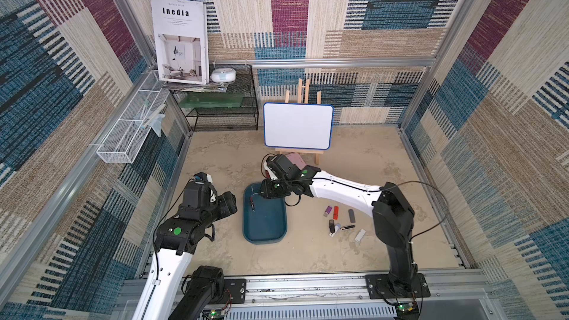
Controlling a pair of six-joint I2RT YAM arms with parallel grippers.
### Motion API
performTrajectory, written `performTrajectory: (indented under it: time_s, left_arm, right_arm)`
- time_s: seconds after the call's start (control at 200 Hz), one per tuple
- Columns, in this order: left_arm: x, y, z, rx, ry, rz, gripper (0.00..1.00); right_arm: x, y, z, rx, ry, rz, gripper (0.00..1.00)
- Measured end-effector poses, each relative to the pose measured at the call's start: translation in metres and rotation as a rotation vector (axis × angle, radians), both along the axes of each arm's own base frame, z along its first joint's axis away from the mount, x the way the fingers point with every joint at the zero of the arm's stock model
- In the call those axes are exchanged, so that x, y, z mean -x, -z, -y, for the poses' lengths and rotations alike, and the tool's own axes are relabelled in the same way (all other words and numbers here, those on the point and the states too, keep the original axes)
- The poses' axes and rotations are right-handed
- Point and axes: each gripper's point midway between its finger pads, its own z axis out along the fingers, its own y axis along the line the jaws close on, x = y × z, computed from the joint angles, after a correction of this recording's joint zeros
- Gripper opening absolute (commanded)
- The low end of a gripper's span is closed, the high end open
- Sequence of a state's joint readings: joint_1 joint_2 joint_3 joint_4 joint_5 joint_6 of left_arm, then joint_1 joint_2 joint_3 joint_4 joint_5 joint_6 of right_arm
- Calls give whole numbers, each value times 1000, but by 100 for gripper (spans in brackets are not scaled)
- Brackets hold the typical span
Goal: Put the usb flash drive into the storage box
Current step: Place the USB flash in the storage box, then pick up the USB flash from the center of the board.
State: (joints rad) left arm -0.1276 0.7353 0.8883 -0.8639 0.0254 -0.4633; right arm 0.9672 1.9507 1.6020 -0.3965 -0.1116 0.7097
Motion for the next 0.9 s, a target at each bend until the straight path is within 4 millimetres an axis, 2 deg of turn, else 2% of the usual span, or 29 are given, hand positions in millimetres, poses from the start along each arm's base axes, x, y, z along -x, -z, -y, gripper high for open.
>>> performTrajectory:
  time_s: [0.15, 0.255, 0.356, 0.441, 0.521, 0.596, 0.721, 0.786, 0.901]
  left_arm:
    - [1, -1, 16, 37, 84, 12, 77]
    - [4, -2, 33, 54, 171, 13, 74]
    - [7, -2, 57, 63, 279, 12, 70]
    - [13, 1, 82, 58, 384, -6, 68]
    - [23, 9, 112, 49, 505, -48, 67]
    - [33, 18, 140, 11, 599, -83, 67]
    - [46, 32, 195, -91, 748, -131, 67]
    - [41, 42, 225, -147, 789, -153, 67]
    - [26, 67, 267, -232, 811, -202, 65]
  right_arm:
    - [-6, -45, 68, 43, 95, 211, 46]
    - [-18, -58, 135, 109, 217, 356, 47]
    - [-32, -49, 209, 158, 368, 396, 47]
    - [-41, -30, 275, 190, 522, 389, 49]
    - [-38, -7, 315, 210, 610, 358, 55]
    - [-34, 15, 340, 234, 672, 329, 56]
    - [-29, 46, 370, 257, 762, 288, 55]
    - [-25, 58, 382, 270, 802, 273, 55]
    - [-17, 70, 393, 270, 840, 288, 54]
